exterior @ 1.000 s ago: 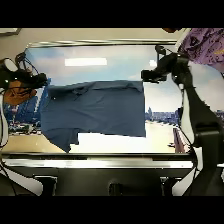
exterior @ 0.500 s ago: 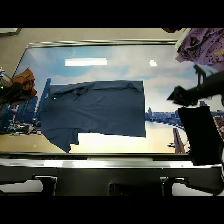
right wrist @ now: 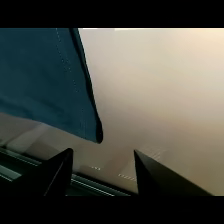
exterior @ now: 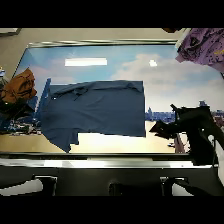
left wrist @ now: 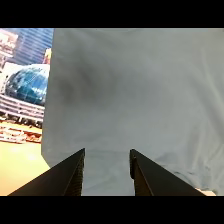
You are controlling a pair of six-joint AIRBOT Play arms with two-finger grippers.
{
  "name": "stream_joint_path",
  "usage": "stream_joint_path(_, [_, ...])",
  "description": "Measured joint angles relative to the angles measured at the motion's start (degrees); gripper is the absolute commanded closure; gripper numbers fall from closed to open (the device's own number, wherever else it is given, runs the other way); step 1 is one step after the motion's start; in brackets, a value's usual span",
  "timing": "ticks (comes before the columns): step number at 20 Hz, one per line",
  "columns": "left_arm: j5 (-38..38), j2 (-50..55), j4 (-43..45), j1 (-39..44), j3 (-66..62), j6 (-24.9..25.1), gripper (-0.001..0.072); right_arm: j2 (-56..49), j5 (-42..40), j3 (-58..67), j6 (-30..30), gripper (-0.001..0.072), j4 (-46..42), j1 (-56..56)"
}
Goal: Fold the clothes and pants, and hang the long-sleeved shirts on hangers.
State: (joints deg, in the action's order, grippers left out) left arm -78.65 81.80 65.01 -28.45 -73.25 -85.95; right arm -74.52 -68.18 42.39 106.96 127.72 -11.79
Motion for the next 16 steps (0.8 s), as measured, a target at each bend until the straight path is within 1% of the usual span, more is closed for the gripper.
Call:
stream_joint_path(4, [0.11, -0.02, -0.09, -0.11, 0.55, 0.04, 0.0379, -2.03, 3.87, -1.77, -0.5, 0.0267, 1.18, 5.25])
stream_joint_path(5, [0.13, -0.02, -0.11, -0.11, 0.59, 0.04, 0.0379, -2.6, 4.59, -1.92, -0.7, 0.0304, 2.12, 6.14])
stream_joint_path(8, [-0.28, -0.02, -0.11, -0.15, 0.7, -0.09, 0.0378, -3.76, 7.45, -2.25, -0.96, 0.0477, 3.26, 7.63])
stream_joint_path(9, [-0.59, -0.02, -0.13, -0.28, 0.76, -0.35, 0.0378, -3.98, 8.37, -2.29, -0.98, 0.055, 3.76, 7.87])
stream_joint_path(10, [-0.74, -0.09, -0.13, -0.57, 0.79, -0.57, 0.0378, -4.11, 9.09, -2.34, -1.01, 0.0639, 4.04, 8.02])
stream_joint_path(11, [-0.5, -0.17, -0.15, -1.09, 0.87, -0.55, 0.0378, -4.28, 9.6, -2.38, -1.05, 0.068, 4.37, 8.15])
stream_joint_path(14, [1.66, -1.07, -0.2, -4.44, 3.19, 0.68, 0.0378, -4.15, 9.42, -2.4, -1.09, 0.068, 5.03, 8.35])
stream_joint_path(16, [3.1, -2.03, -1.09, -7.52, 7.3, 3.76, 0.0378, -3.37, 8.87, -2.43, -1.09, 0.068, 4.79, 8.39])
